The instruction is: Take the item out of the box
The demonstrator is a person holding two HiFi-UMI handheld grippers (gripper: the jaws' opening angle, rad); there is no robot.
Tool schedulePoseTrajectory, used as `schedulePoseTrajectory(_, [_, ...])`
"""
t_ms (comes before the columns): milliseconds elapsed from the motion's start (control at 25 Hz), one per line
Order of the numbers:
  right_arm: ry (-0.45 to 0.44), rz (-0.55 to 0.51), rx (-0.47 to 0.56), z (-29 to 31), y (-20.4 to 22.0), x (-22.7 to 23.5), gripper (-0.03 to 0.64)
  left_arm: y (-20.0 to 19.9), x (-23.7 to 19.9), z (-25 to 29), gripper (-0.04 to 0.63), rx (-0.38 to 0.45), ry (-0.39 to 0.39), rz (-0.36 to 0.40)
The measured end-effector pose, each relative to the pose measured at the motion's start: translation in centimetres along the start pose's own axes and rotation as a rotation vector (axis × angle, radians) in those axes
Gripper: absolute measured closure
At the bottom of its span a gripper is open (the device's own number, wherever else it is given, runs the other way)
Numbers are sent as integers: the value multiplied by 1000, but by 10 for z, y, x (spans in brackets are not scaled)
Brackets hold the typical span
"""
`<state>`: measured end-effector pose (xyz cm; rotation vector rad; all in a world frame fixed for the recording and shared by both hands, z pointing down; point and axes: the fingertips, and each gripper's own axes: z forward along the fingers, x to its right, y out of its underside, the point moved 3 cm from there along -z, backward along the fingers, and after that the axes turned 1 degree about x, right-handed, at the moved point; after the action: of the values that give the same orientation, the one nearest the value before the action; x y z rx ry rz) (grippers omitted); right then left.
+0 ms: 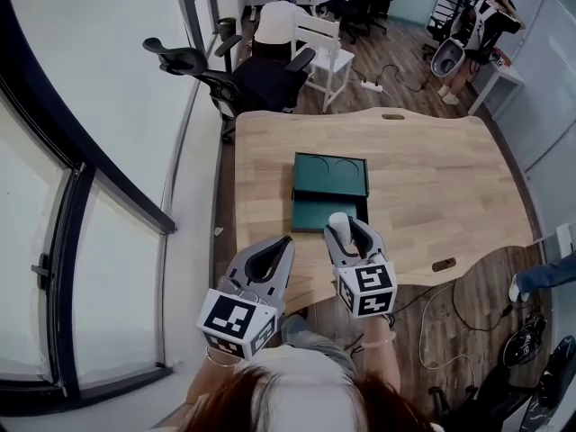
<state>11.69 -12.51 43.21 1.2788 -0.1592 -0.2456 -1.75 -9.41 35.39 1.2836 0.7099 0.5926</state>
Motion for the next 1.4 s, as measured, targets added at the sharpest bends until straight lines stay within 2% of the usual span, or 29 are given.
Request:
schedulePoseTrajectory(640, [18, 31, 146, -73, -31, -37, 422, -1, 23, -41, 589, 24, 19, 14])
schedulePoseTrajectory(1400, [57, 39, 236, -140, -43, -78, 423, 2, 49, -86, 589, 43, 43, 21])
